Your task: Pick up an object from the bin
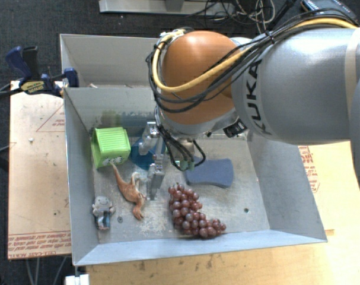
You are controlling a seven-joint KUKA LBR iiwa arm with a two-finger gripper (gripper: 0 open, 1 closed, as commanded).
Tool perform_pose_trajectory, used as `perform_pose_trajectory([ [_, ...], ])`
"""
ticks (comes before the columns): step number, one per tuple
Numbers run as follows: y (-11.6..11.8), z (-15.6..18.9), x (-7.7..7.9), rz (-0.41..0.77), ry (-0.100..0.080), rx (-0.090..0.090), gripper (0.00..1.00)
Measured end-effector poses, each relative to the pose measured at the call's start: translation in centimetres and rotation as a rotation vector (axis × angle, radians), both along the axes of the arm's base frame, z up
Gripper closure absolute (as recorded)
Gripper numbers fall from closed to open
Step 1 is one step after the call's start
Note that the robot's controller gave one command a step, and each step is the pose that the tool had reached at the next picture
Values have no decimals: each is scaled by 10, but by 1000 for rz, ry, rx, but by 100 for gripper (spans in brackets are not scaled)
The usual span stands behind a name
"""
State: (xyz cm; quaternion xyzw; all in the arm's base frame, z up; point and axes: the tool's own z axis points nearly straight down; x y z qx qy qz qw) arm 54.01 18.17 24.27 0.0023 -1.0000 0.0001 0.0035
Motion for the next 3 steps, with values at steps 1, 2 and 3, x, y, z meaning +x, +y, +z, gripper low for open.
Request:
perform_pose_trajectory([
  [1, -1, 5, 2, -4, -7, 2, 0],
  [2, -17, -34, 12, -32, -17, 5, 0],
  [3, -36, -96, 23, -56, -12, 2, 0],
])
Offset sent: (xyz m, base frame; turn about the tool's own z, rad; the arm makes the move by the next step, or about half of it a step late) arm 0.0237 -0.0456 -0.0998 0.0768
